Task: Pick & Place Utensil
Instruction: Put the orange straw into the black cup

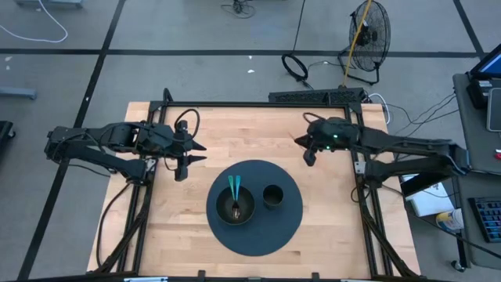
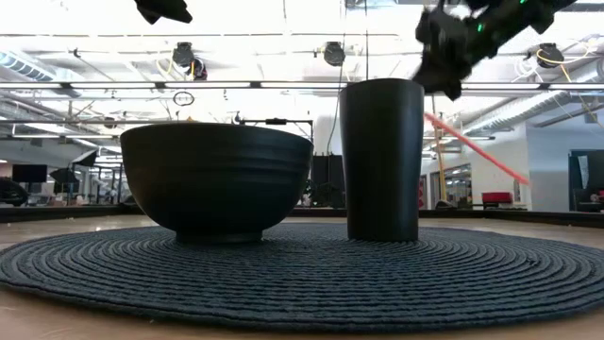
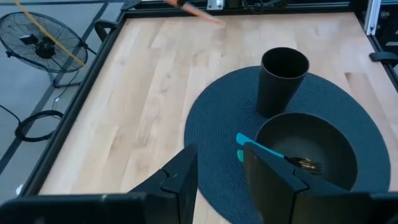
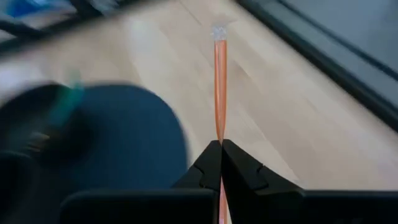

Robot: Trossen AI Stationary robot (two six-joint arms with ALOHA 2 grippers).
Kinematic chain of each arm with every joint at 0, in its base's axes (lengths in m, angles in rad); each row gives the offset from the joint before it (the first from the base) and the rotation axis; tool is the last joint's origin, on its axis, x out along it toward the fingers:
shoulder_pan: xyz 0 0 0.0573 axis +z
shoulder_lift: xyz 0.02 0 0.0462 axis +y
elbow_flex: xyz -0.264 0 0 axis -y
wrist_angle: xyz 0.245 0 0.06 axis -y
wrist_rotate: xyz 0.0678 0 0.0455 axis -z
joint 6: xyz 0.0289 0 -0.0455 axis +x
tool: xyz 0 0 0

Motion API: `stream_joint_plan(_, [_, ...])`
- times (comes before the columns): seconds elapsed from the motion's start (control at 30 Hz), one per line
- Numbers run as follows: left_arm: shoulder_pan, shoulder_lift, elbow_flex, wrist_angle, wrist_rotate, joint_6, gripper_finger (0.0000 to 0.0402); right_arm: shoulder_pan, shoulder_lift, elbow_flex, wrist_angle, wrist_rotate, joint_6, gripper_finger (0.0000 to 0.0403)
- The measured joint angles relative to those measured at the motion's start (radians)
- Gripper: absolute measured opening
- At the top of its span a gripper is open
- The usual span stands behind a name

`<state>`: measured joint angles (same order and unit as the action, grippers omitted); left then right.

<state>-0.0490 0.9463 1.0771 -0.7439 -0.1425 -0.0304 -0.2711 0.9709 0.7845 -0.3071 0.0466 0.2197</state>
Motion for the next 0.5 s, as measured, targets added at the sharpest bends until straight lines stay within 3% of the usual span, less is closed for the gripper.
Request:
stream_joint_plan(0.2, [0.0, 0.0, 0.0, 0.009, 0.0, -0.005, 0.0136, 0.084, -0.072, 0.001, 0.171, -0.004, -0.025, 0.0])
stream_joint_plan(0.5, [0.0, 0.0, 0.0, 0.013, 0.0, -0.005, 0.0136, 0.2, -0.053, 0.002, 0.441, -0.036, -0.077, 0.0])
